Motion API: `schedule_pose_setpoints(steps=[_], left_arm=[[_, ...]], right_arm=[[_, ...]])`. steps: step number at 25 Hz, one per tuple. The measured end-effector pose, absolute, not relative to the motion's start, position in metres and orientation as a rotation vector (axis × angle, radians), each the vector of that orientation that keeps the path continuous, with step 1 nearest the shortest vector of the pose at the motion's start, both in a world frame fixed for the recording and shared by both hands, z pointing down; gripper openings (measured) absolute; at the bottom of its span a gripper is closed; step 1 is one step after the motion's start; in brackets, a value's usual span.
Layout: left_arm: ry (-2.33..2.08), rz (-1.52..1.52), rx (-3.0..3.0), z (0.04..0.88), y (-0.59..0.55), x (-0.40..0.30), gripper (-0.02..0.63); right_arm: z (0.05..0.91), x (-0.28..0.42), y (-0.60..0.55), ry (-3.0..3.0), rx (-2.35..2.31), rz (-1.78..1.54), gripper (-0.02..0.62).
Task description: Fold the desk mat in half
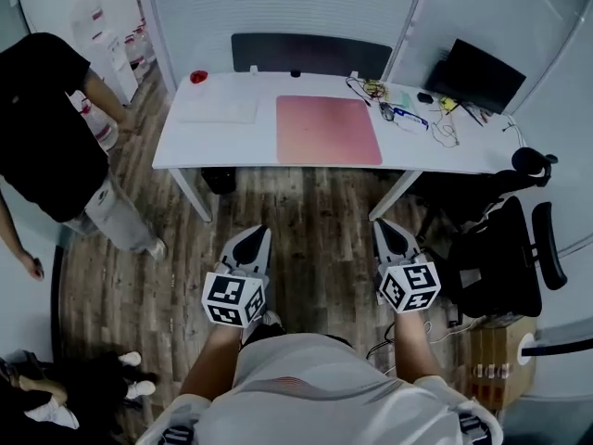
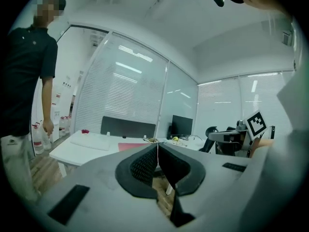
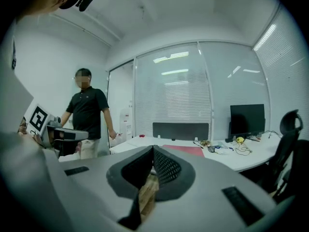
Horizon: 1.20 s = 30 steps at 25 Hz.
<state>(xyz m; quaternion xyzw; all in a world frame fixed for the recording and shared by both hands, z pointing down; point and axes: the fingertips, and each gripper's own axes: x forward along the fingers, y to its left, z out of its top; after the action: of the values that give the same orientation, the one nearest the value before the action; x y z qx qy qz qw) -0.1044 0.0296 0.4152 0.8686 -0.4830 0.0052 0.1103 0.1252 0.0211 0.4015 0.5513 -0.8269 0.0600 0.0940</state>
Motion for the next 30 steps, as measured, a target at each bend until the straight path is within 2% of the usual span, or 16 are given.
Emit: schedule_pose_setpoints(steps=[13, 23, 30], left_arm=[[-1.535, 0.06, 2.445, 0.43, -0.105, -0.122, 0.017], [-1.755, 0.051, 2.287, 0.427, -0.222, -0.072, 0.017], [-1.851, 0.044, 2.137, 0.447, -0.26, -0.071, 0.017]], right_arm=[[0.438, 0.098, -0.14, -2.518, 1.446, 0.244, 0.052], [0.458, 0.132, -0.299, -2.629, 1.16, 0.227, 0.052], [0.49, 0.132, -0.347, -2.616, 0.976, 0.286, 0.052]])
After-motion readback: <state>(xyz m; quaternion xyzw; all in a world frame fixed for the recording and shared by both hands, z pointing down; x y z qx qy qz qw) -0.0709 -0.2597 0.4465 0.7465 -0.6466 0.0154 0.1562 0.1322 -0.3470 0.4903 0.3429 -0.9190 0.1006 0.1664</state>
